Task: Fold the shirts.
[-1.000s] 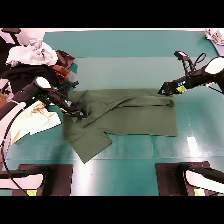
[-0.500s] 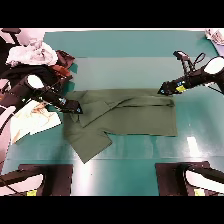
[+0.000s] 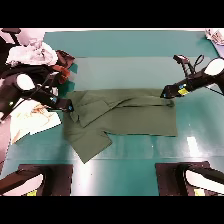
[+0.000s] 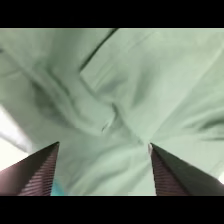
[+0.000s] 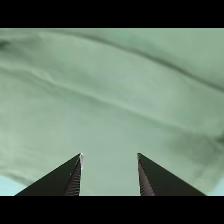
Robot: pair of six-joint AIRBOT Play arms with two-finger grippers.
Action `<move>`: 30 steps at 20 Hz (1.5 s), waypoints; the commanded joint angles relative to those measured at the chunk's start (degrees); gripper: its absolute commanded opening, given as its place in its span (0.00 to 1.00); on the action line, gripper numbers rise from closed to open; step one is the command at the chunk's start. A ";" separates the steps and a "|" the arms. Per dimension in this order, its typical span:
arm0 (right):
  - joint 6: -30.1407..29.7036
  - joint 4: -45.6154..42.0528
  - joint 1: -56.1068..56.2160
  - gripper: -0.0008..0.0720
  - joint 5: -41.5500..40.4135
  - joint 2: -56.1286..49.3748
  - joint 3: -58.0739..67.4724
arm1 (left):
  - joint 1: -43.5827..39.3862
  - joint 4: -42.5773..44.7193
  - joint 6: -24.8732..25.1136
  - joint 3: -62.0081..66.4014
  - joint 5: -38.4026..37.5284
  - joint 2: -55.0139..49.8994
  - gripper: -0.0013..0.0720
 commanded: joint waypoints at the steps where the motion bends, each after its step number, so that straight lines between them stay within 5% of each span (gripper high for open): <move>1: 0.00 0.85 -3.56 0.57 -1.42 4.31 -7.13 | 0.00 4.55 -1.20 -3.21 -4.50 7.48 0.89; 8: -1.55 2.10 -14.80 0.57 -3.78 17.25 -24.24 | 0.00 -8.90 -3.17 -24.57 -8.79 22.40 0.89; 11: -1.88 4.59 -16.41 0.72 -3.69 19.93 -27.15 | 0.00 -10.03 -3.19 -30.16 -7.63 22.56 0.89; 14: -2.23 6.62 -16.63 0.72 -3.78 21.49 -28.39 | 0.00 -16.13 -2.56 -35.50 -3.74 22.56 1.00; 24: -2.43 10.64 -16.63 0.72 -2.49 21.64 -28.35 | 0.00 -20.44 -4.35 -42.75 12.13 22.53 0.99; 27: -2.43 10.58 -16.63 0.72 -2.58 21.64 -28.35 | 0.00 -25.49 -4.09 -42.75 15.10 22.56 0.72; 30: -2.14 7.30 -16.63 0.73 -3.82 21.64 -28.35 | 0.00 -32.39 1.77 -41.53 12.94 22.58 0.06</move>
